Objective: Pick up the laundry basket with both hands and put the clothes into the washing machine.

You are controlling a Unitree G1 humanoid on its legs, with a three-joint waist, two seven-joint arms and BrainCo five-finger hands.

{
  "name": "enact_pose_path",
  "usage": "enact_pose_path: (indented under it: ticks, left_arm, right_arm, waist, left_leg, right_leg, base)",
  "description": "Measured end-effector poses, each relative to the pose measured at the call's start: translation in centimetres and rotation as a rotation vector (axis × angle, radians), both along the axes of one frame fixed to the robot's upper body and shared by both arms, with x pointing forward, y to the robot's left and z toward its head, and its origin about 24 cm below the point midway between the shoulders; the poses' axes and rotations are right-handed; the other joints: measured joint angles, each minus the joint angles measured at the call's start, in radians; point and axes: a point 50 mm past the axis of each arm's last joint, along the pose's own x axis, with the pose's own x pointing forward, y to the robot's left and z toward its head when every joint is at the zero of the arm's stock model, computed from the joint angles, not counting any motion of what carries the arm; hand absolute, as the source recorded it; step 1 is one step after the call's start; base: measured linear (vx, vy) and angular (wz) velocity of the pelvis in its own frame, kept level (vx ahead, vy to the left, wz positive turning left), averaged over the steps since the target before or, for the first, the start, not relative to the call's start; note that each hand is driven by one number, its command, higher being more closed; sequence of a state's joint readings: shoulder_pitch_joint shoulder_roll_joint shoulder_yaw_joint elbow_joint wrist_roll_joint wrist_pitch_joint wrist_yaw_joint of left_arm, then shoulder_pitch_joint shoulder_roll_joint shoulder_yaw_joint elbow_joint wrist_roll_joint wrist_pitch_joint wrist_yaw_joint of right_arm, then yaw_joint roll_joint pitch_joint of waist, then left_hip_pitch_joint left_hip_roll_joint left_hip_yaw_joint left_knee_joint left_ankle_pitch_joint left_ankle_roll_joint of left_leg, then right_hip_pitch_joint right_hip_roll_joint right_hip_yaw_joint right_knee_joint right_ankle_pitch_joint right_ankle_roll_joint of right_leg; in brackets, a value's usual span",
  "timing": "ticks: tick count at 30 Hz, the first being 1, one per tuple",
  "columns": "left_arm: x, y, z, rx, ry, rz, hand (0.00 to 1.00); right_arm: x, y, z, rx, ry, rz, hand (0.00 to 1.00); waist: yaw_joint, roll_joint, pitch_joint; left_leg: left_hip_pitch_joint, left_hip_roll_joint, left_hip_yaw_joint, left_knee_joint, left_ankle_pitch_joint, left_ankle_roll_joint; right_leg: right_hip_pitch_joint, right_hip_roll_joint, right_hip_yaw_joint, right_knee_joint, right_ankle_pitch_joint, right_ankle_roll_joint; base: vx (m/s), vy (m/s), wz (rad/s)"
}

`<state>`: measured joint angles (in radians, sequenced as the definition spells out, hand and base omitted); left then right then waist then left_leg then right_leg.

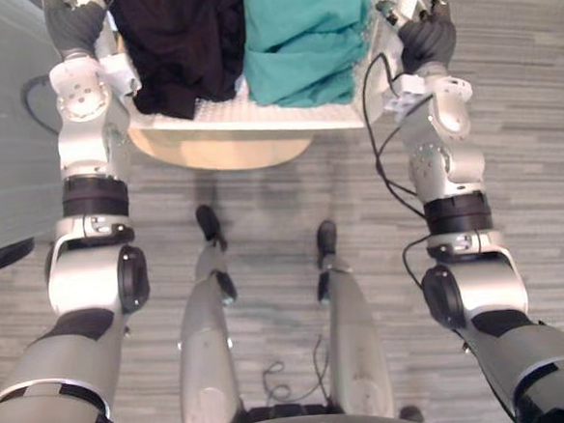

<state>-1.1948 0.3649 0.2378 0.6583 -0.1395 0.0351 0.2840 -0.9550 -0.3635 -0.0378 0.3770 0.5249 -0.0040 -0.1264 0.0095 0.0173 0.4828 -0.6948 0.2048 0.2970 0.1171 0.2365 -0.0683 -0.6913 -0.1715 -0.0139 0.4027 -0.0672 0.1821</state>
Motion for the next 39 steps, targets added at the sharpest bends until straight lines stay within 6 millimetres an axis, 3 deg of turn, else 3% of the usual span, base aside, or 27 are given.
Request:
enact_pose_path:
  ticks: [5,11,18,33,39]
  left_arm:
    - [0.0,0.6,0.9,0.039,0.006,0.062,0.0]
    - [0.0,0.9,0.6,0.012,0.022,0.064,0.0]
    - [0.0,-0.1,1.1,0.028,-0.009,0.013,0.0]
    - [0.3,-1.4,1.1,0.123,0.003,-0.029,0.0]
    - [0.3,-1.3,1.1,0.13,0.001,-0.034,0.0]
  right_arm:
    - [1.0,0.6,-1.8,0.002,0.091,0.023,0.0]
    - [1.0,2.1,0.8,0.016,0.022,0.073,0.0]
    - [1.0,2.8,1.1,-0.001,0.017,0.097,0.0]
    - [0.9,2.6,1.1,-0.065,0.018,0.128,0.0]
    - [0.5,1.3,0.8,-0.111,0.021,0.106,0.0]
  waist:
    - [0.005,0.0,0.0]
    - [-0.004,0.0,0.0]
    - [0.002,0.0,0.0]
    - [0.004,0.0,0.0]
    - [0.004,0.0,0.0]
  left_leg:
    - [-0.001,0.0,0.002,-0.005,0.006,0.002]
    - [-0.002,0.002,0.002,-0.005,0.008,0.0]
    - [-0.002,0.002,0.001,-0.005,0.008,0.0]
    - [-0.003,0.004,0.001,0.001,0.008,0.001]
    - [0.004,0.011,0.0,0.022,0.008,0.001]
  right_leg:
    - [-0.005,0.001,0.0,0.002,0.001,-0.001]
    - [-0.007,0.003,0.0,0.002,0.002,-0.003]
    - [-0.006,0.003,-0.002,0.002,0.002,-0.003]
    - [-0.004,0.003,-0.002,0.002,0.002,-0.003]
    - [0.016,0.006,-0.008,0.01,0.002,-0.003]
  base:
    - [-0.02,-0.05,0.0]
    - [-0.01,-0.052,-0.01]
    - [0.0,-0.049,0.0]
    - [0.0,-0.028,0.0]
    - [0.0,-0.015,0.01]
